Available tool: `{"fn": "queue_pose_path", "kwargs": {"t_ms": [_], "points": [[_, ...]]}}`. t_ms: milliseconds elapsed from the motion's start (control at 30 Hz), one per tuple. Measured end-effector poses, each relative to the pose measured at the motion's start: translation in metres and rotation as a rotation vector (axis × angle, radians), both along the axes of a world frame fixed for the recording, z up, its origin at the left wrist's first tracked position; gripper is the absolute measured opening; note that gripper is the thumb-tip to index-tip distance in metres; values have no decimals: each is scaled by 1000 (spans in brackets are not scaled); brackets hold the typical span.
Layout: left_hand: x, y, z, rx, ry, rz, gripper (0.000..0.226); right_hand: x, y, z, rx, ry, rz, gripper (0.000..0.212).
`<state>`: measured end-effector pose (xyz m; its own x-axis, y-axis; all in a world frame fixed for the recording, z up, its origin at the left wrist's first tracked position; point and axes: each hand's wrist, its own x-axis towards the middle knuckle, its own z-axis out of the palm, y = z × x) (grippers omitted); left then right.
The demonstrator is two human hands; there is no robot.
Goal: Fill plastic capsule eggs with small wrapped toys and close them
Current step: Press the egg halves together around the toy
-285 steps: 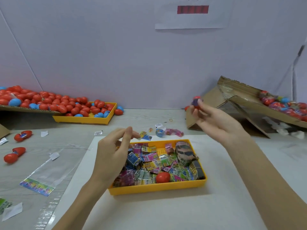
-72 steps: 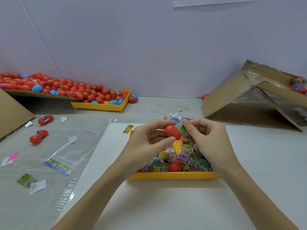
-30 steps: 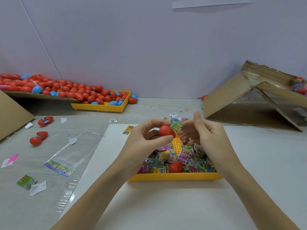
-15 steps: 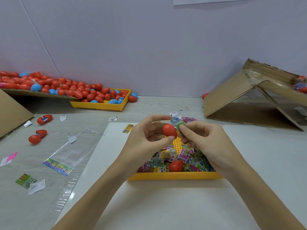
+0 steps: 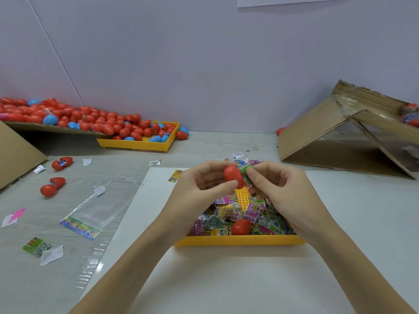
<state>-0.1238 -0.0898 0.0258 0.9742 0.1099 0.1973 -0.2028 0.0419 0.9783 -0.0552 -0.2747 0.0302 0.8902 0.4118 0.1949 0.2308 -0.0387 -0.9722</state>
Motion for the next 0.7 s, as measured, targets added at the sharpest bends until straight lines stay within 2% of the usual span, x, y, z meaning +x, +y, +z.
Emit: {"fn": "queue_pose_path", "kwargs": {"t_ms": [267,700], "points": [[1,2,-1,-2,5,17,32,-1,1,0,-116,-210,6,7],[0,2,0,-19,-25,39,31,-2,1,1,-55,-170,37,8]]}}
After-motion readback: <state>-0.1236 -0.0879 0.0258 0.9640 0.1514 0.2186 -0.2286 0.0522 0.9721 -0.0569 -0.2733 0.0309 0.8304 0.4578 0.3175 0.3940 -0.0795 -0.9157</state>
